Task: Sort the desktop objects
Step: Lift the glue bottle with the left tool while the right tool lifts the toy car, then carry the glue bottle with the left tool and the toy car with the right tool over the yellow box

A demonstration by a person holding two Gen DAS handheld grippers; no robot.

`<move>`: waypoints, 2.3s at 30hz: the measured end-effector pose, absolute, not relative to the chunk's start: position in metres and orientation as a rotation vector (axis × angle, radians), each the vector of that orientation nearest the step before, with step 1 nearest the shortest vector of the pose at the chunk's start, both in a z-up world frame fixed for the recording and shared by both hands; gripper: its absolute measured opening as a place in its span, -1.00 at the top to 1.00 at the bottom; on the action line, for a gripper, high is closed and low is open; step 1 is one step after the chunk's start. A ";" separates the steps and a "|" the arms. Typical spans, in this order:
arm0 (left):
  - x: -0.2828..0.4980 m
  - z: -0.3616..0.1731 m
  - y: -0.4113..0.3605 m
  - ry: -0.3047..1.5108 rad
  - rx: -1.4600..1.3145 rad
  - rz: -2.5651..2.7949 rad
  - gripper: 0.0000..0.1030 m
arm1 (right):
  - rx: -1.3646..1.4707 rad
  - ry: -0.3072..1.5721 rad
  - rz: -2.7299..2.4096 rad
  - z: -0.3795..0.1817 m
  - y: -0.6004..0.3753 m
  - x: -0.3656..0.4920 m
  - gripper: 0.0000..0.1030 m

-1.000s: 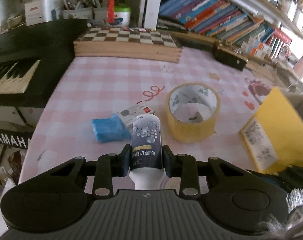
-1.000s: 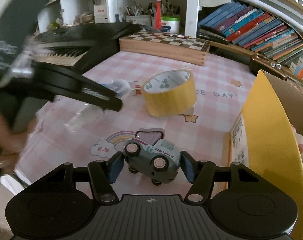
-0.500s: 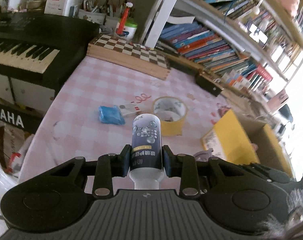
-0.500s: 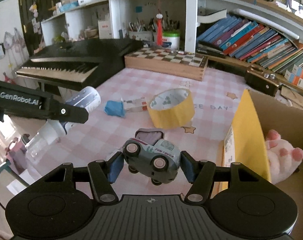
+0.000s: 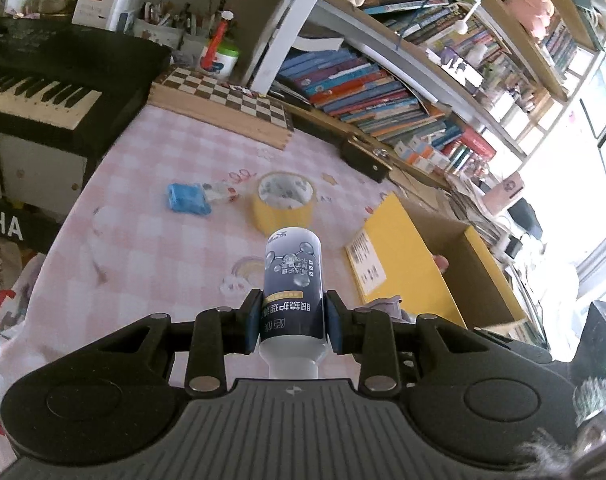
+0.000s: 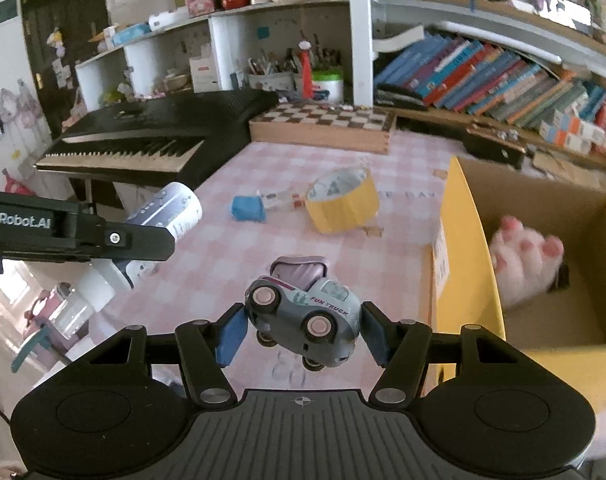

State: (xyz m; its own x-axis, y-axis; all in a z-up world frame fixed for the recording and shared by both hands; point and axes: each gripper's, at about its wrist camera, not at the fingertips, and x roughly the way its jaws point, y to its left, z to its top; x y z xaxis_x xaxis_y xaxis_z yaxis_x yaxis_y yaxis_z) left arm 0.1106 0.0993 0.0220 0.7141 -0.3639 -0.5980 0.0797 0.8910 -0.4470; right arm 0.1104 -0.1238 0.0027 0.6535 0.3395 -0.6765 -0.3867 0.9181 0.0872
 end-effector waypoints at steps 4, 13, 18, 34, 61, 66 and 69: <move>0.088 0.022 0.100 0.737 -0.419 -0.278 0.42 | -0.062 0.758 0.385 0.005 -0.127 0.088 -0.20; 0.045 0.019 0.100 0.753 -0.439 -0.342 0.42 | -0.038 0.738 0.318 0.009 -0.133 0.037 -0.20; 0.029 0.019 0.095 0.762 -0.425 -0.390 0.42 | -0.013 0.735 0.275 0.008 -0.139 0.015 -0.20; 0.017 0.015 0.048 0.819 -0.347 -0.614 0.42 | 0.075 0.745 0.049 0.004 -0.182 -0.036 -0.20; 0.047 0.009 -0.059 0.894 -0.268 -0.796 0.42 | 0.140 0.777 -0.116 0.001 -0.265 -0.038 -0.20; 0.056 0.011 -0.075 0.890 -0.266 -0.800 0.42 | 0.144 0.775 -0.112 0.002 -0.279 -0.027 -0.20; 0.061 0.012 -0.083 0.890 -0.267 -0.796 0.42 | 0.142 0.775 -0.105 0.003 -0.287 -0.020 -0.20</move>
State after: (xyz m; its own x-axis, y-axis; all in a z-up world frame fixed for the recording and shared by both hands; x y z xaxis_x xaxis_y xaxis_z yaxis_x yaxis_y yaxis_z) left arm 0.0614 -0.0827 0.0122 0.3720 -0.7165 -0.5902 0.5067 0.6894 -0.5176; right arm -0.0198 -0.2868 0.0027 0.7102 -0.0418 -0.7027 0.1462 0.9852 0.0892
